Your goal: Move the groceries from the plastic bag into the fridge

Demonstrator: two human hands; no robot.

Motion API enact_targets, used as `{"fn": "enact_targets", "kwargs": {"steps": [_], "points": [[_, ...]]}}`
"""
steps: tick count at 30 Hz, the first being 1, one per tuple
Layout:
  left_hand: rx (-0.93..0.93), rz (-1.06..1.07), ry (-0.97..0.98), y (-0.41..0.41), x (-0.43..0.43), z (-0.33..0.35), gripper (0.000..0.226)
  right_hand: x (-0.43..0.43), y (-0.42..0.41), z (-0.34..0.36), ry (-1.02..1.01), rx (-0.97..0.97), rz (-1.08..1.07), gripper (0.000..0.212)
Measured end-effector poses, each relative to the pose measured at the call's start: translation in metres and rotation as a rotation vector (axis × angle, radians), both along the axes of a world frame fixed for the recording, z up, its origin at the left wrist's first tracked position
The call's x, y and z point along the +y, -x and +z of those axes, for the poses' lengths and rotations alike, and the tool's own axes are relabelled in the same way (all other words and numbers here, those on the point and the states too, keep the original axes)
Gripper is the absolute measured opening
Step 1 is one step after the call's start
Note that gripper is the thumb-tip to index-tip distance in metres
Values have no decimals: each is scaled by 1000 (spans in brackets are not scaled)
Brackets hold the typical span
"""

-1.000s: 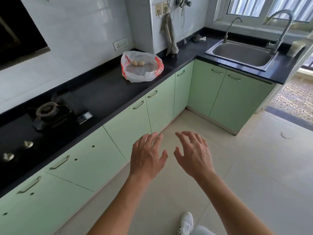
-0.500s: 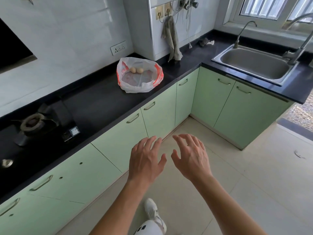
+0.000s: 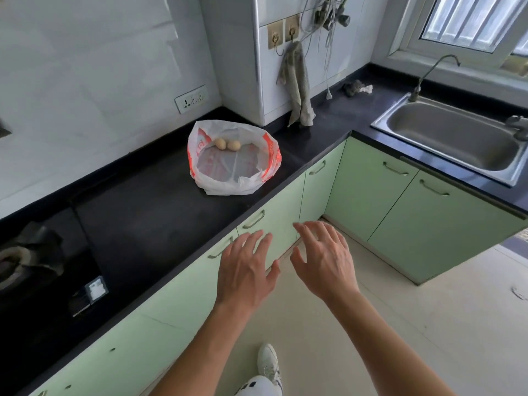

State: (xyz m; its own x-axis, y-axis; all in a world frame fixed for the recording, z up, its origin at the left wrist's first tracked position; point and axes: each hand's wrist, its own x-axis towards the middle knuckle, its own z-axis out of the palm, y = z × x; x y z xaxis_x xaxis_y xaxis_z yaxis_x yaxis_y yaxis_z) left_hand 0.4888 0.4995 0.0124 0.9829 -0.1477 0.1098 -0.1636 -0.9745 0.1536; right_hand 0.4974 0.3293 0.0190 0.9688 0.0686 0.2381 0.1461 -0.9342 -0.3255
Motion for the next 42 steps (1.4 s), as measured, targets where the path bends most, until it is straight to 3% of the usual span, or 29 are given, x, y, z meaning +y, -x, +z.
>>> {"fn": "enact_targets", "kwargs": {"steps": [19,32,42], "points": [[-12,-23,57,-215,46,-18,52,43,-204,-27,-16,50,19,48],[70,245,66,-338,36,-36,57,29,-363,-43,-43,69,266,44],[44,400,153,-395,61,-75,55,54,-446,-78,-42,214,400,44]]}}
